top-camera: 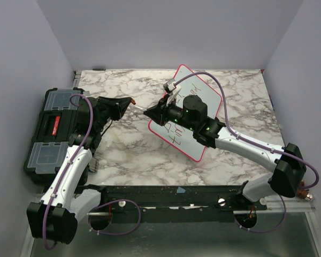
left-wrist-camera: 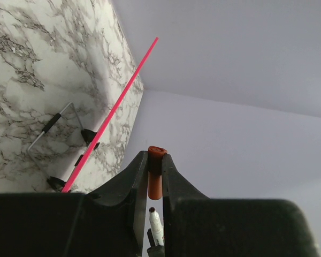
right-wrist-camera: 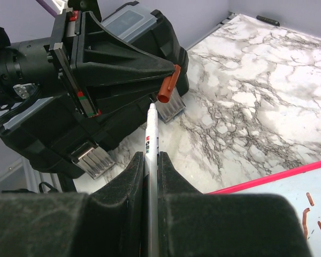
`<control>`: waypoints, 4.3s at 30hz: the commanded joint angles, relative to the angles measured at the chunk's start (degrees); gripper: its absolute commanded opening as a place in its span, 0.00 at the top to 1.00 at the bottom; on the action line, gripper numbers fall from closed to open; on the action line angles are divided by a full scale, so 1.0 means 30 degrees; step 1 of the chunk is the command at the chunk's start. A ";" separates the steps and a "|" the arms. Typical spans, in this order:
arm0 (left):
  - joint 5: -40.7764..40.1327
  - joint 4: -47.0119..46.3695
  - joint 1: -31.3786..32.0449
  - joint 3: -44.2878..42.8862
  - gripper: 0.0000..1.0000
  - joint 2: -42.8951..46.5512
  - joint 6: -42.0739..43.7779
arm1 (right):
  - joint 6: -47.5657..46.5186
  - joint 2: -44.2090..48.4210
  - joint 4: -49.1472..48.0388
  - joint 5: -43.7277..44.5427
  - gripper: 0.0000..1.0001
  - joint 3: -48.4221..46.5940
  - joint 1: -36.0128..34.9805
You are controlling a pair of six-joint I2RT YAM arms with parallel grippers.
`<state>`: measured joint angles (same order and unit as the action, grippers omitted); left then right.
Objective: Write a sentence on the whiteboard
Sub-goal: Insert the whiteboard marker into the pen cap.
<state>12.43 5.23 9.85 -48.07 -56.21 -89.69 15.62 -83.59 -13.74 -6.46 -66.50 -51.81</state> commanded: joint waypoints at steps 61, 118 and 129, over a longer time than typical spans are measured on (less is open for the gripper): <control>0.0692 -0.1620 -0.0323 0.0966 1.00 0.0644 -0.1334 | -0.0034 -0.1132 -0.0399 0.1617 0.99 -0.1131 -0.0163; 0.2299 -0.0770 -0.0294 0.0183 1.00 0.1159 -0.1202 | -0.4515 -0.4199 -0.1259 0.1684 0.99 -0.3678 -0.0339; 0.2607 -0.0335 0.0214 -0.0374 1.00 0.1010 -0.1044 | -0.7888 -0.4563 -0.2034 0.0676 0.99 -0.3584 -0.0590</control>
<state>11.35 2.87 7.62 -46.44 -54.22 -92.88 -1.56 -94.63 -16.84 -3.16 -76.71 -53.15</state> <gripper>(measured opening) 0.137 0.123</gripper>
